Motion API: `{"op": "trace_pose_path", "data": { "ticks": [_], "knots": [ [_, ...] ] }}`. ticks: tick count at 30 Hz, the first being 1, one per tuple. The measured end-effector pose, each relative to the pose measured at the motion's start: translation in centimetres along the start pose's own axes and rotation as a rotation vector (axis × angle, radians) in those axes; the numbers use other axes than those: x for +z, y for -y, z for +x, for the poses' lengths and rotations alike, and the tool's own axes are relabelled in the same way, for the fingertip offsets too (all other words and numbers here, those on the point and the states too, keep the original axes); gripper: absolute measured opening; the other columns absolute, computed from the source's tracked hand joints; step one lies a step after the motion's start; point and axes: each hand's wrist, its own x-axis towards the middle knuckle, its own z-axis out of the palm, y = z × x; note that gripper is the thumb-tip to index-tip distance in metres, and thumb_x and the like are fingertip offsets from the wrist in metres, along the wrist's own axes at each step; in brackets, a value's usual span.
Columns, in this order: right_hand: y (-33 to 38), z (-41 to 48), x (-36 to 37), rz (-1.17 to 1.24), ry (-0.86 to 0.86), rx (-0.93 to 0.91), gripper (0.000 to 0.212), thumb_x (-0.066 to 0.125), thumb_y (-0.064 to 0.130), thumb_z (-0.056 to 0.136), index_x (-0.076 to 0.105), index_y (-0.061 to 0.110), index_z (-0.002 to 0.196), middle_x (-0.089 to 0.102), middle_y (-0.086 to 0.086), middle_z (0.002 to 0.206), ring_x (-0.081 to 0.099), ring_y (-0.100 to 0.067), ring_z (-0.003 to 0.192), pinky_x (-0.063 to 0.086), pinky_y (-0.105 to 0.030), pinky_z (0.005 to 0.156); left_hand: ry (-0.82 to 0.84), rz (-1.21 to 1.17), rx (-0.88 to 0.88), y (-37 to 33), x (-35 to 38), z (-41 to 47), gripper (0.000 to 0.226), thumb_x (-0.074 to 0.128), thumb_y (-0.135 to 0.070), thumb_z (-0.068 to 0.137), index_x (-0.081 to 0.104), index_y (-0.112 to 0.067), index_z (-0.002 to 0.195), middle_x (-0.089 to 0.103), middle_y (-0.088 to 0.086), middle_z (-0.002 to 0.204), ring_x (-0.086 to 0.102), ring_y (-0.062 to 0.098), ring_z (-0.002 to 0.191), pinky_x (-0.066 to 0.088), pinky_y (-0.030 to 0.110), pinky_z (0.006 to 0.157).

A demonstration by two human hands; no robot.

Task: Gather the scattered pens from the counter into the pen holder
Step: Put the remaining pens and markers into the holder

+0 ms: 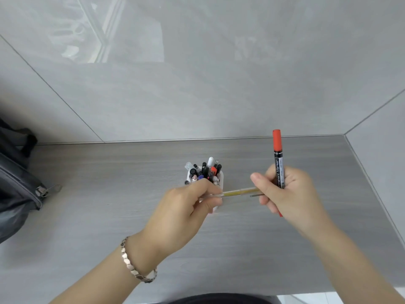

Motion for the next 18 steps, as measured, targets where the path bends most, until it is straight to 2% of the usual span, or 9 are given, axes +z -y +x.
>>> {"op": "trace_pose_path", "data": {
  "ticks": [4,5,7,9,10,12,14,15,18],
  "knots": [
    [0.4,0.0,-0.5,0.057,0.045,0.047,0.031,0.064,0.010,0.082,0.050,0.011,0.054,0.049,0.002,0.031,0.033,-0.003,0.024,0.026,-0.010,0.030,0.148,-0.503,-0.304,-0.8,1.8,-0.7,0.014,0.053,-0.016,0.090,0.059,-0.020,0.078,0.058,-0.012,0.050,0.038,0.003,0.042,0.032,0.012,0.044],
    [0.4,-0.1,-0.5,0.099,0.033,0.058,0.029,0.064,0.009,0.082,0.052,0.013,0.055,0.047,0.003,0.031,0.033,-0.003,0.025,0.026,-0.010,0.030,0.145,-0.483,-0.281,-1.0,2.3,-0.9,0.013,0.051,-0.020,0.091,0.059,-0.020,0.081,0.059,-0.013,0.055,0.041,0.002,0.046,0.035,0.012,0.048],
    [0.3,-0.1,-0.7,0.136,-0.037,0.033,0.026,0.063,0.008,0.082,0.056,0.016,0.059,0.049,0.005,0.033,0.034,-0.002,0.027,0.027,-0.010,0.029,0.018,-0.110,-0.079,-0.4,2.9,-0.9,0.018,0.047,-0.036,0.089,0.059,-0.023,0.093,0.060,-0.014,0.081,0.053,0.002,0.073,0.042,0.015,0.071],
    [0.3,0.0,-1.2,0.078,-0.120,-0.046,0.025,0.062,0.010,0.084,0.057,0.020,0.061,0.052,0.008,0.035,0.038,-0.002,0.029,0.029,-0.008,0.032,-0.199,0.310,0.104,1.1,2.7,-0.3,0.033,0.048,-0.040,0.085,0.052,-0.023,0.113,0.054,-0.004,0.111,0.049,0.012,0.102,0.035,0.024,0.092],
    [0.2,0.1,-1.5,0.040,-0.145,-0.089,0.026,0.062,0.010,0.084,0.058,0.021,0.062,0.053,0.010,0.036,0.040,-0.002,0.031,0.031,-0.007,0.034,-0.259,0.392,0.107,1.8,2.3,0.1,0.043,0.051,-0.040,0.081,0.046,-0.023,0.120,0.047,-0.002,0.123,0.044,0.015,0.112,0.029,0.027,0.098],
    [-0.3,0.5,-1.5,-0.039,-0.170,-0.157,0.028,0.065,0.011,0.083,0.058,0.026,0.060,0.055,0.012,0.040,0.042,-0.004,0.034,0.036,-0.010,0.039,-0.234,0.409,-0.026,3.3,1.7,1.0,0.066,0.061,-0.041,0.074,0.035,-0.024,0.132,0.036,0.000,0.140,0.032,0.019,0.131,0.021,0.031,0.107],
    [-1.1,0.9,-0.8,-0.137,-0.173,-0.200,0.028,0.069,0.016,0.080,0.058,0.028,0.057,0.056,0.014,0.043,0.043,-0.006,0.040,0.038,-0.016,0.046,-0.101,0.333,-0.157,4.3,1.4,1.6,0.081,0.073,-0.036,0.070,0.032,-0.022,0.137,0.026,0.000,0.150,0.027,0.020,0.138,0.026,0.040,0.111],
    [-1.5,1.1,-0.1,-0.186,-0.160,-0.222,0.026,0.070,0.019,0.079,0.059,0.029,0.058,0.056,0.016,0.045,0.045,-0.007,0.043,0.038,-0.017,0.048,-0.051,0.270,-0.201,4.7,1.3,1.9,0.079,0.075,-0.034,0.070,0.033,-0.022,0.137,0.023,-0.003,0.152,0.031,0.018,0.136,0.032,0.041,0.109],
    [-2.2,1.7,2.5,-0.303,-0.094,-0.329,0.006,0.069,0.023,0.080,0.067,0.023,0.075,0.056,0.014,0.054,0.049,-0.006,0.062,0.037,-0.015,0.055,-0.050,0.171,-0.240,4.9,1.3,2.5,0.060,0.070,-0.030,0.078,0.043,-0.024,0.131,0.024,-0.014,0.151,0.044,0.010,0.125,0.043,0.028,0.093]
  ]
}}
